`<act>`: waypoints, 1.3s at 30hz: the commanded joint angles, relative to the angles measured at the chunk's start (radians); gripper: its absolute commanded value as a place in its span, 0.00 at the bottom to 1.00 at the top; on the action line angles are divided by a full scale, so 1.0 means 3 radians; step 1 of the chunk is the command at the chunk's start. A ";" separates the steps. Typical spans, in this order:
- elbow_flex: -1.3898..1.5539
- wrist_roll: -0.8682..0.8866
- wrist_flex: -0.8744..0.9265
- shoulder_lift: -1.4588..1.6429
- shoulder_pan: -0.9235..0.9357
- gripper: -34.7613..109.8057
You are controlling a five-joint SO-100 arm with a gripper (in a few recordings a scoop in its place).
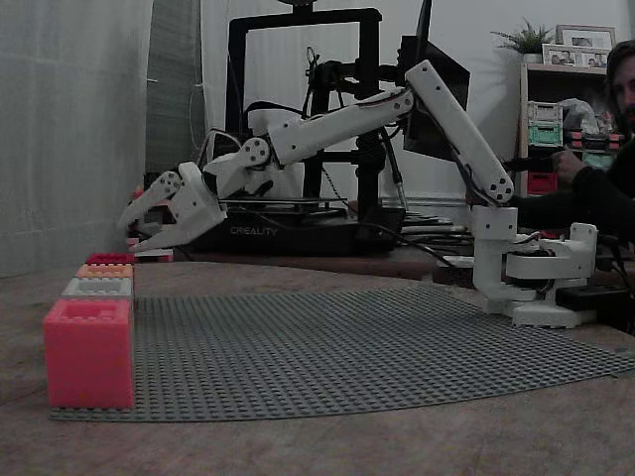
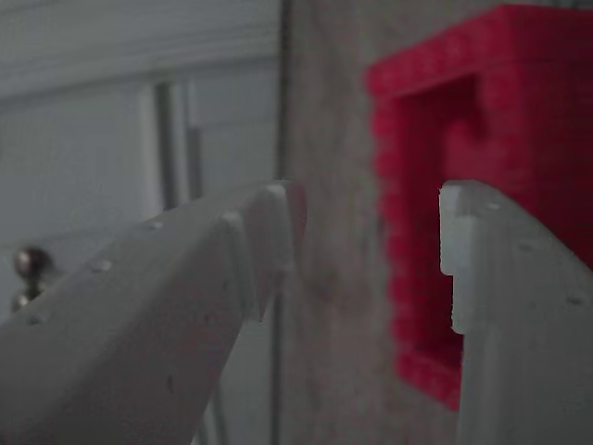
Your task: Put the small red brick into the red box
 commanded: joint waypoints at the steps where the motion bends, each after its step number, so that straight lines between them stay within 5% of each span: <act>1: -0.0307 -0.0041 0.0118 0.0215 -0.0026 0.30; 15: 0.1069 0.0015 0.1053 0.2296 -0.0159 0.24; 26: 0.4249 -0.0373 0.1176 0.4730 -0.0455 0.24; 39: 0.5241 0.0501 0.3042 0.6678 -0.0941 0.24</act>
